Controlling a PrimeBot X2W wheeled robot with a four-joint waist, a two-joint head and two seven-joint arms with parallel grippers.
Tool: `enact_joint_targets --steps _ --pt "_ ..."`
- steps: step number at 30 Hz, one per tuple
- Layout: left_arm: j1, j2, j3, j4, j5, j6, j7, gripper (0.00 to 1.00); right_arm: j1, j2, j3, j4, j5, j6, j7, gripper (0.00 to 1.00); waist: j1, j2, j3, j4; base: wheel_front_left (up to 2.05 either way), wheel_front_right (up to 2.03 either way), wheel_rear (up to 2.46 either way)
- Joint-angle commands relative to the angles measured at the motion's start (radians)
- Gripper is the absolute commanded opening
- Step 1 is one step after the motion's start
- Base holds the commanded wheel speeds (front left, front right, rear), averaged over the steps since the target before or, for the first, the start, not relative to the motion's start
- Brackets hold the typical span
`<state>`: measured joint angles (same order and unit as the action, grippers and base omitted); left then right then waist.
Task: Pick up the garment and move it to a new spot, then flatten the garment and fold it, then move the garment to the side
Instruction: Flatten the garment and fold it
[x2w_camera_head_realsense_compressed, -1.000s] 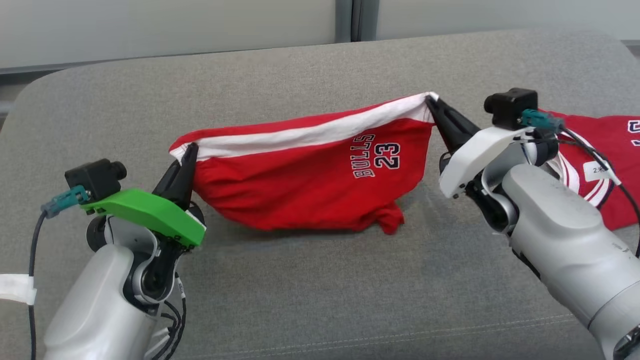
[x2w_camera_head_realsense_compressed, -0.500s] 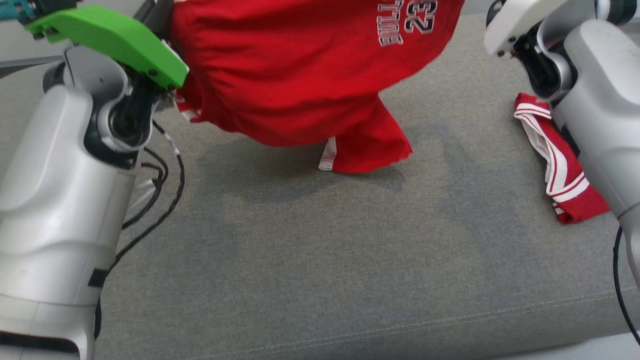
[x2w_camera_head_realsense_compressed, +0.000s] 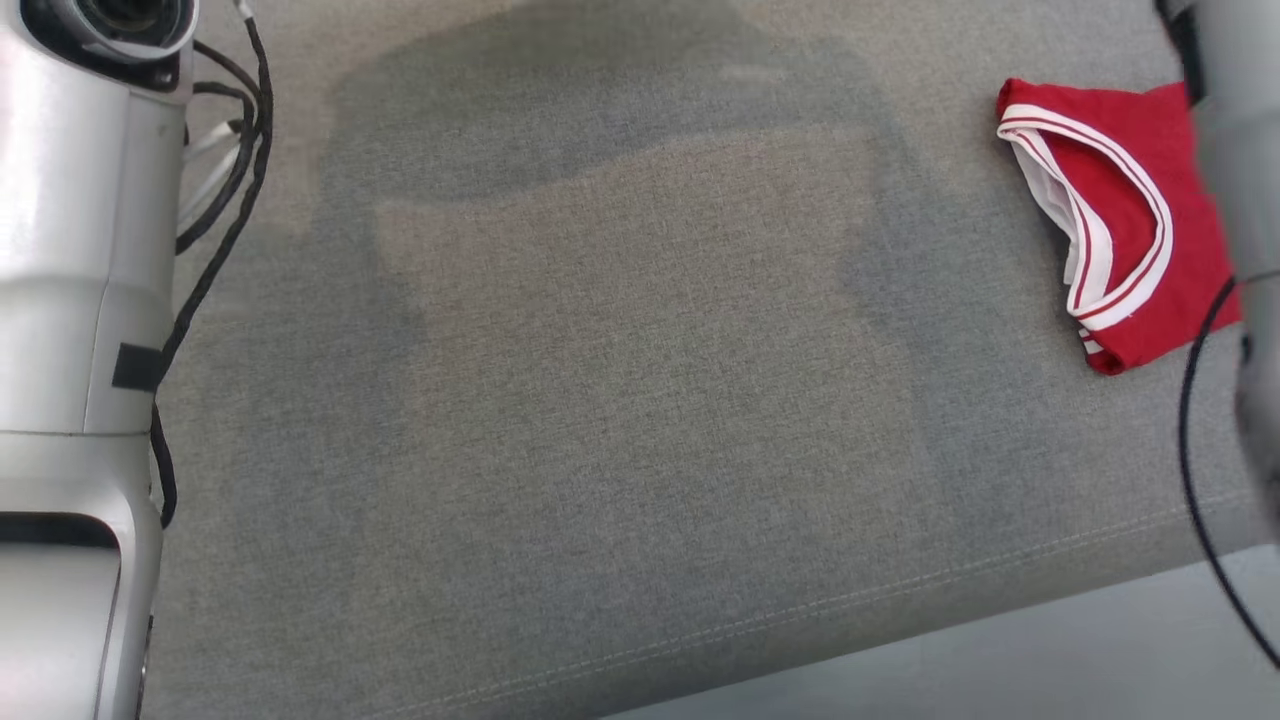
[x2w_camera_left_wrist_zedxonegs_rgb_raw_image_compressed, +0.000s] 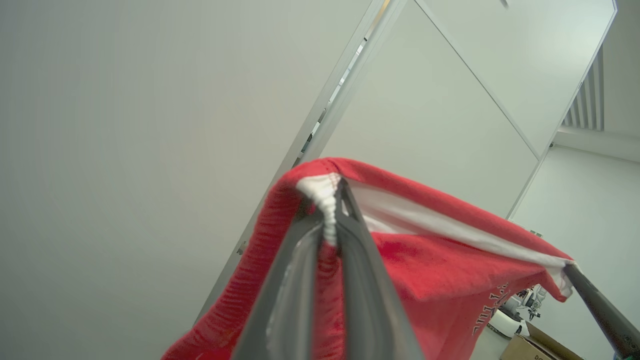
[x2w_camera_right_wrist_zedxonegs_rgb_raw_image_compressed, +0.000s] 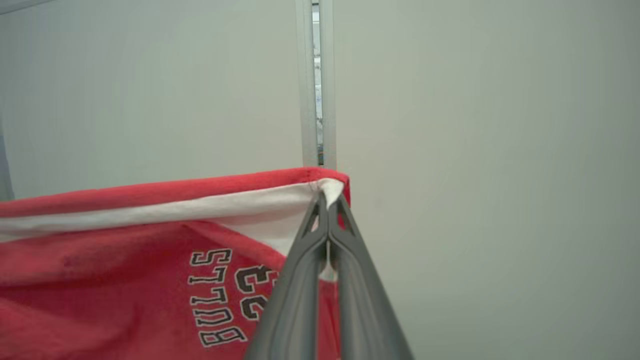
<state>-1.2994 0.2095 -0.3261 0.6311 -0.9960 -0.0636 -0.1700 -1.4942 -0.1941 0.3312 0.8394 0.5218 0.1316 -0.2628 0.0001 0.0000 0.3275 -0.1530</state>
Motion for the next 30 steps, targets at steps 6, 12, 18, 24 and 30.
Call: enact_joint_targets --steps 6,12,18,24,30 --pt "0.188 0.019 -0.029 0.034 -0.031 -0.060 -0.038 0.00 0.294 0.054 0.018 -0.163 -0.017 -0.002 -0.003 0.00 -0.0001 0.0000 0.073 -0.049 0.00 0.00 0.00" --pt "0.415 0.043 -0.073 -0.056 -0.055 -0.069 -0.080 0.00 0.551 0.027 0.058 -0.326 0.040 -0.002 -0.003 0.00 -0.0001 0.0000 0.055 -0.049 0.00 0.00 0.00" --pt "0.614 0.084 -0.086 -0.181 -0.054 -0.067 -0.095 0.00 0.741 -0.023 0.093 -0.451 0.069 -0.002 -0.003 0.00 -0.0001 0.0000 0.008 -0.032 0.00 0.00 0.00" --pt "0.851 0.112 -0.094 -0.317 0.022 -0.067 -0.094 0.00 0.975 -0.086 0.061 -0.564 0.077 -0.002 -0.002 0.00 -0.0001 0.0000 -0.073 0.010 0.00 0.00 0.00" --pt "1.064 0.108 -0.104 -0.373 0.058 -0.067 -0.095 0.00 1.232 -0.104 -0.002 -0.681 0.095 -0.002 0.056 0.00 -0.0001 0.0000 -0.167 0.037 0.00 0.00 0.00"
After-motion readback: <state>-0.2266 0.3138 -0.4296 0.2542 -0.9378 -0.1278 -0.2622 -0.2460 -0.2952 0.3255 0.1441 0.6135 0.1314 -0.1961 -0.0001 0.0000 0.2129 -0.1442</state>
